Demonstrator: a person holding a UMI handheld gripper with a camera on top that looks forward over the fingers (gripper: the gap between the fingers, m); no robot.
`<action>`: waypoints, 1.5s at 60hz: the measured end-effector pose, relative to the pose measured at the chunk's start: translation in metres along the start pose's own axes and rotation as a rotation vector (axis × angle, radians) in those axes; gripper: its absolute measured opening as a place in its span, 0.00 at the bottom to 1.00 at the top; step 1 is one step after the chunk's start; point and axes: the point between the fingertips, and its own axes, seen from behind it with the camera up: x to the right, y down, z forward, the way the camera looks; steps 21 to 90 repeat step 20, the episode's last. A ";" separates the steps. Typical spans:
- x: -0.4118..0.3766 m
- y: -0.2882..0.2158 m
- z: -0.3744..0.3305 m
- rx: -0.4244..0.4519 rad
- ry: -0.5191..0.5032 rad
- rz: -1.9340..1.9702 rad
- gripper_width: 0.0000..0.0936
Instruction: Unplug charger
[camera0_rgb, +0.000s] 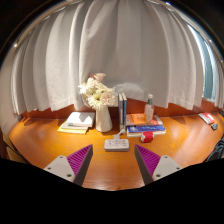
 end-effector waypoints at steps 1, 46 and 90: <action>0.000 0.002 0.000 -0.001 0.000 -0.001 0.90; -0.013 0.013 -0.004 -0.014 -0.004 -0.011 0.90; -0.013 0.013 -0.004 -0.014 -0.004 -0.011 0.90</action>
